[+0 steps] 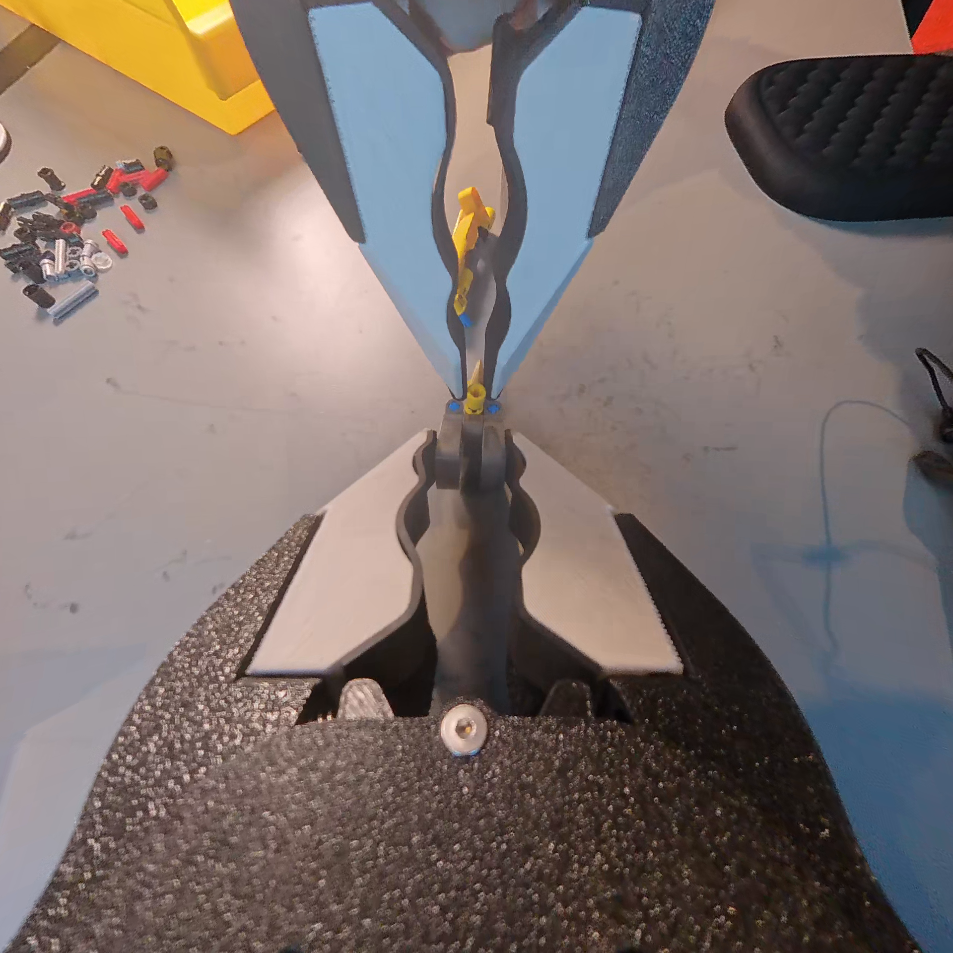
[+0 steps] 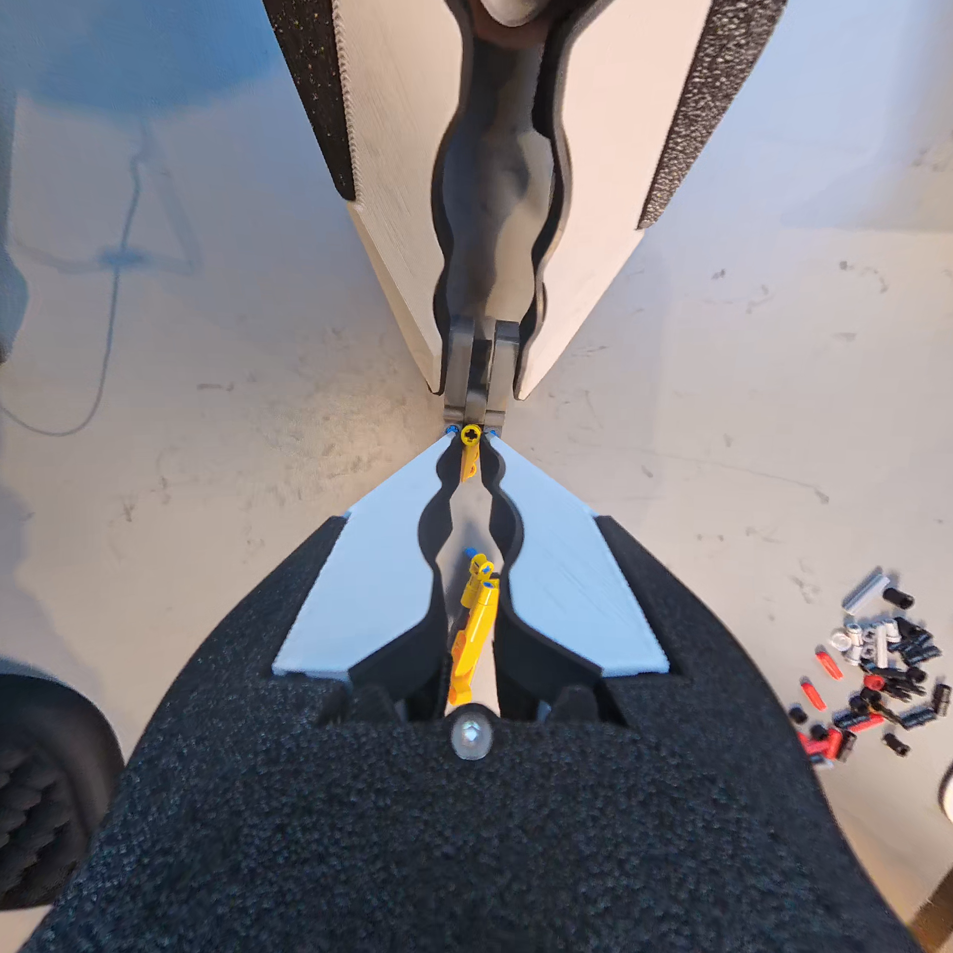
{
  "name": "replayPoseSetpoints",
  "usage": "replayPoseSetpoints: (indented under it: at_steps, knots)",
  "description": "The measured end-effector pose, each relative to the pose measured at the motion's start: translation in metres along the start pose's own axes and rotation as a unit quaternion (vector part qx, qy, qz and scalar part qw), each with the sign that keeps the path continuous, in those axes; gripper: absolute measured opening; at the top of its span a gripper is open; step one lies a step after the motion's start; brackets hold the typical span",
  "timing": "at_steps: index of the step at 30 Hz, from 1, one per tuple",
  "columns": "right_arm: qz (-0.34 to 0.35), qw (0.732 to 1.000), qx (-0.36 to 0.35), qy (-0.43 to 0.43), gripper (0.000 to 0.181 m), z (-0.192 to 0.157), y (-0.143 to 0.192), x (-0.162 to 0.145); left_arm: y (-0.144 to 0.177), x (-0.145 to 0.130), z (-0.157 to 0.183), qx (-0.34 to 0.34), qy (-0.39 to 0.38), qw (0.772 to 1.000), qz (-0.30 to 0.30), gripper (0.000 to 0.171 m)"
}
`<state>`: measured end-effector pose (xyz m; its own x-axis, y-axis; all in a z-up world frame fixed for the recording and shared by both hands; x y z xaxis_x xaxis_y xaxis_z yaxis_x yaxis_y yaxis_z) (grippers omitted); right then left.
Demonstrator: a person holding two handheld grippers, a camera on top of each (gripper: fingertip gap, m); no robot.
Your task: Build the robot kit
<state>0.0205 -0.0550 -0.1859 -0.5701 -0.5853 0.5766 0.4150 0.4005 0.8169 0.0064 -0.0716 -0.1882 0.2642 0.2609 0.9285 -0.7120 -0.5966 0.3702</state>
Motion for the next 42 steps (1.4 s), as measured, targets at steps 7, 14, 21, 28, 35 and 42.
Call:
replayPoseSetpoints:
  at_steps: [7,14,21,28,35,42]
  knots:
    - [-0.024,0.999,0.025,-0.014,0.005,0.0,-0.003,-0.001,0.001,-0.001,0.0,0.0,0.0,1.0,-0.002,0.025]
    - [-0.031,0.999,0.032,-0.02,0.005,-0.001,-0.005,-0.003,0.001,-0.002,0.001,-0.008,0.011,1.0,-0.002,0.025]
    - [0.001,1.0,0.01,-0.013,0.022,-0.002,0.0,-0.005,0.006,-0.008,-0.001,-0.025,0.004,0.999,-0.02,0.025]
    - [0.074,0.994,-0.053,-0.057,0.026,-0.003,0.042,-0.022,0.01,-0.009,-0.004,-0.028,0.012,0.999,-0.015,0.025]
    - [0.122,0.987,-0.088,-0.055,0.016,-0.01,0.019,-0.018,0.009,-0.009,-0.006,-0.024,0.012,1.0,-0.015,0.025]
    - [0.129,0.985,-0.112,-0.007,0.009,0.003,0.0,-0.007,0.009,-0.009,-0.007,-0.002,-0.059,0.998,-0.014,0.025]
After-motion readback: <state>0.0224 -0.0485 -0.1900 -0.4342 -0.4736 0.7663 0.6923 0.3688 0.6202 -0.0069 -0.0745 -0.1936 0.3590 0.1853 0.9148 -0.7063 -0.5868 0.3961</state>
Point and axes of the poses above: each gripper's, where its closed fingertips meet, y back along the fingers, x out of its top, z = x × y across the jaws, the point moved 1 cm from there along y, back along the fingers, and after that the axes turned 14 degrees about z, right-handed, at the moved point
